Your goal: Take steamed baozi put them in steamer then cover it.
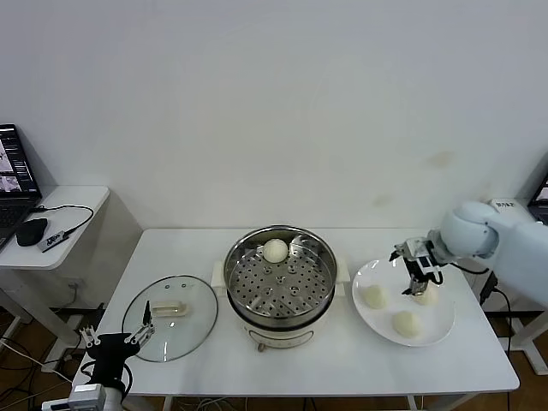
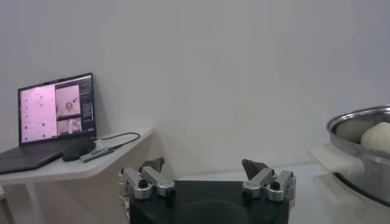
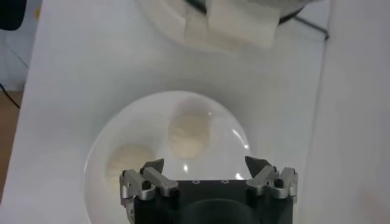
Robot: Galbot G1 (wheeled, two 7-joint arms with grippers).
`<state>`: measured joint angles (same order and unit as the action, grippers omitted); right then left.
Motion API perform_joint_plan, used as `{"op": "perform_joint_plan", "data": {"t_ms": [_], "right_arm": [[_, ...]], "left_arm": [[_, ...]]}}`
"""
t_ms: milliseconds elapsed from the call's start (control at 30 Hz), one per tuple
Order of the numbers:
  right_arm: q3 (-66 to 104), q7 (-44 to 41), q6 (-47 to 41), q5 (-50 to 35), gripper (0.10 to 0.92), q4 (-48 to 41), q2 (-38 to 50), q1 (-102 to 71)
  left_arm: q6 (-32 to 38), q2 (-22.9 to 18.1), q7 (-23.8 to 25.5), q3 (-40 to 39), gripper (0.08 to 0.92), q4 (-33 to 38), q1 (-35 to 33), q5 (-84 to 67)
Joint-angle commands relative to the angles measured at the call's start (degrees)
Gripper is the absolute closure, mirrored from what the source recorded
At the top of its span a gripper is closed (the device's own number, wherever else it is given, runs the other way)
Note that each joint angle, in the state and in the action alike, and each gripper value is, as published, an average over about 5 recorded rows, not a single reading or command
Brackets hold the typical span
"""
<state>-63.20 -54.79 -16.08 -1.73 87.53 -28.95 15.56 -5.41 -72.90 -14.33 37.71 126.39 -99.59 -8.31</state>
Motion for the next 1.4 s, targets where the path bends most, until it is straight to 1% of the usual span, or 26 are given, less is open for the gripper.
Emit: {"op": "perform_joint_plan", "data": {"t_ms": [33, 333, 733, 967, 1233, 1400], "right_arm": [[7.68, 0.67, -0.48, 3.29, 0.203, -7.22, -3.52, -12.59], [10.44, 1.66, 0.03, 4.73, 0.203, -11.97, -9.42, -16.73], [11.59, 2.65, 0.52, 6.59, 0.214, -16.63, -14.57, -17.69], [12.04, 2.27, 0.33, 8.01, 0.284, -18.16, -15.65, -18.02], [12.29, 1.03, 0.41, 8.54, 0.413, -18.2, -14.82, -16.93], [11.87, -0.68, -0.02, 6.94, 0.446, -15.86, -12.66, -13.78]], "left_arm": [[-0.04, 0.06, -0.11, 0.5, 0.177, -0.38, -0.05, -0.2], [-0.05, 0.05, -0.01, 1.2, 0.177, -0.65, -0.22, -0.16], [0.0, -0.07, 0.0, 1.36, 0.177, -1.32, 0.05, -0.08], [0.02, -0.26, -0.04, 1.4, 0.177, -1.52, 0.04, -0.07], [0.01, -0.48, -0.07, 1.39, 0.177, -1.42, -0.11, -0.05], [-0.01, -0.49, -0.13, 1.35, 0.177, -1.18, -0.21, -0.01]]}}
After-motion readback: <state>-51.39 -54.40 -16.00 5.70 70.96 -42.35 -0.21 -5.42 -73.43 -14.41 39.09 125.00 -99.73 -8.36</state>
